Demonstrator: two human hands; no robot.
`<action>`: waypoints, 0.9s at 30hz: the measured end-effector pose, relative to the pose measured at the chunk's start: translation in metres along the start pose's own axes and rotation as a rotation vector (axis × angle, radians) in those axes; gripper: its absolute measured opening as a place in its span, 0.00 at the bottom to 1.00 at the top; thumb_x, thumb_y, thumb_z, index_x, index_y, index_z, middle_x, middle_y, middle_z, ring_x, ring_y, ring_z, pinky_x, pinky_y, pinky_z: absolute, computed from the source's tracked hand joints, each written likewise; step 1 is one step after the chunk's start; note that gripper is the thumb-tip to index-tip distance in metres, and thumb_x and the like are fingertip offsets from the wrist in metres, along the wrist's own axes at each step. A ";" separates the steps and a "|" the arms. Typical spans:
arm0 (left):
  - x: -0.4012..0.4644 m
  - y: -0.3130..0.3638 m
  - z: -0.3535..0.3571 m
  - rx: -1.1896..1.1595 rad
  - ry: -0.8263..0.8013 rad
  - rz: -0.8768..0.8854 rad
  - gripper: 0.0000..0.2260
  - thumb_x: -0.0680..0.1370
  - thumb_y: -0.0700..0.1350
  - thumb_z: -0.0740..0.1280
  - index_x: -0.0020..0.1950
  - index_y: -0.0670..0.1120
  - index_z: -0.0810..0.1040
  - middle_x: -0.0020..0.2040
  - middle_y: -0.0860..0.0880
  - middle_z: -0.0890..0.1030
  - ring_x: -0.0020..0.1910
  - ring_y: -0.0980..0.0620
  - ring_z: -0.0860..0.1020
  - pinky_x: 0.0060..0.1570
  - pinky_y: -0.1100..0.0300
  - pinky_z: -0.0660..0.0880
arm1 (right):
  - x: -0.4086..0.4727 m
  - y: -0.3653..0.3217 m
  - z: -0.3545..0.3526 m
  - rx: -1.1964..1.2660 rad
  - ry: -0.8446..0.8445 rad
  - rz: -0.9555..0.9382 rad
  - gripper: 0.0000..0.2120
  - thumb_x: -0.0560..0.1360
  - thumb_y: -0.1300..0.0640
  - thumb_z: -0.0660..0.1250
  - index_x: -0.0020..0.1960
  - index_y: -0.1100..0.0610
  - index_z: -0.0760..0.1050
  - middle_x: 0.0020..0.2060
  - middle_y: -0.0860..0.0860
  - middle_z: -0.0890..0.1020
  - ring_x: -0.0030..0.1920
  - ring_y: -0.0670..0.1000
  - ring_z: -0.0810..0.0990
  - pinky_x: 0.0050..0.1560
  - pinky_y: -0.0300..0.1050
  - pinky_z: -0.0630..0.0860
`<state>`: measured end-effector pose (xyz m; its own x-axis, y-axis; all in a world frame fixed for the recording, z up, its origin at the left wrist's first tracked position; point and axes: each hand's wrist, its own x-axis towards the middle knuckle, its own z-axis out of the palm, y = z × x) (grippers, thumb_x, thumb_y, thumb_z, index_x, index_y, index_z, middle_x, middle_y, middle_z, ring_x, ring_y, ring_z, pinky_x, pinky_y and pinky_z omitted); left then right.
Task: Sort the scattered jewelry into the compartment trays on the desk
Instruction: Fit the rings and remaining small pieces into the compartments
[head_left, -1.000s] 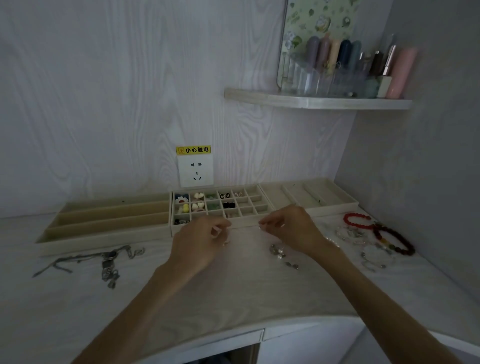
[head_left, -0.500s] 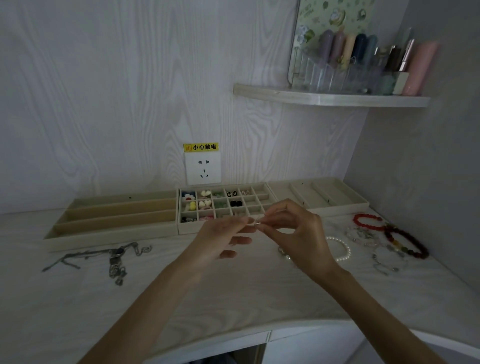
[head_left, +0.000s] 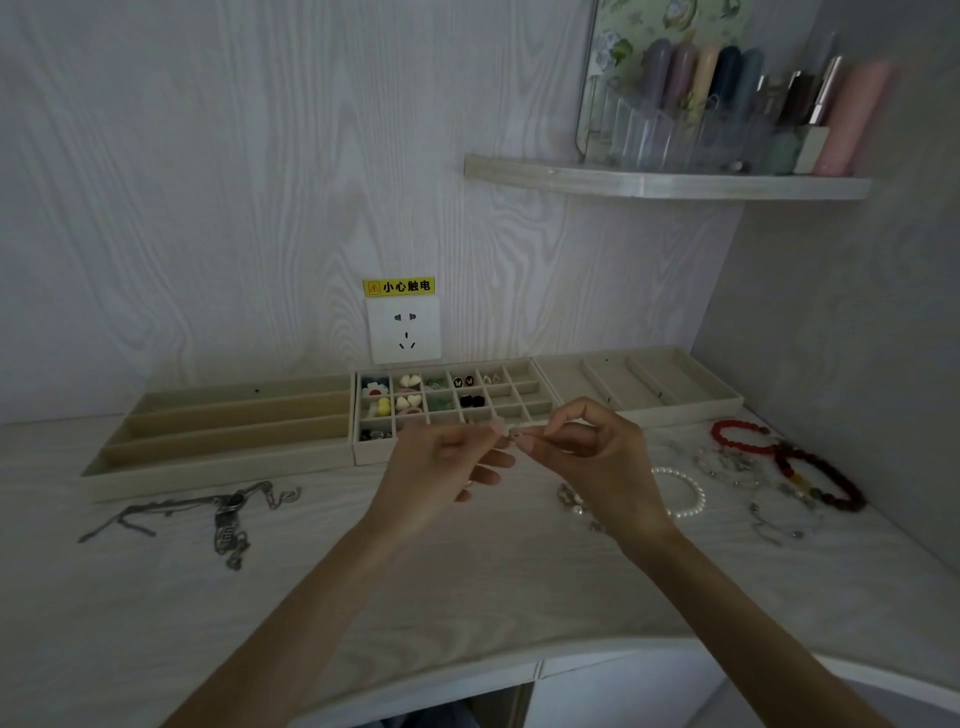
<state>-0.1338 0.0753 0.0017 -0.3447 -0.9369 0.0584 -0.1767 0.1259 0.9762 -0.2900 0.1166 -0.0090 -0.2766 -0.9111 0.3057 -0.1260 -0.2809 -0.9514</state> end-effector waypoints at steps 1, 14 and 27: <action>0.000 0.002 0.000 -0.034 -0.009 -0.073 0.09 0.76 0.53 0.67 0.45 0.50 0.83 0.39 0.55 0.85 0.37 0.61 0.82 0.33 0.69 0.75 | -0.001 0.001 0.001 -0.039 0.001 -0.063 0.09 0.66 0.67 0.74 0.37 0.59 0.75 0.38 0.55 0.85 0.42 0.50 0.85 0.42 0.39 0.80; 0.006 0.002 0.000 -0.372 -0.033 -0.168 0.06 0.71 0.41 0.72 0.47 0.45 0.84 0.45 0.47 0.85 0.45 0.55 0.84 0.42 0.67 0.79 | -0.003 0.002 0.001 -0.315 -0.002 -0.252 0.03 0.72 0.60 0.71 0.45 0.54 0.79 0.41 0.45 0.84 0.44 0.41 0.83 0.43 0.37 0.80; 0.004 0.005 -0.008 -0.282 -0.085 -0.251 0.10 0.67 0.44 0.75 0.47 0.47 0.84 0.43 0.48 0.85 0.43 0.56 0.84 0.38 0.66 0.79 | 0.003 -0.005 -0.012 -0.714 -0.147 -0.487 0.09 0.71 0.45 0.67 0.46 0.47 0.83 0.38 0.40 0.84 0.36 0.40 0.81 0.36 0.45 0.80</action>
<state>-0.1286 0.0697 0.0082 -0.4006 -0.8952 -0.1953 -0.0088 -0.2093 0.9778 -0.3014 0.1190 -0.0025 0.0831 -0.7824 0.6172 -0.7782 -0.4378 -0.4502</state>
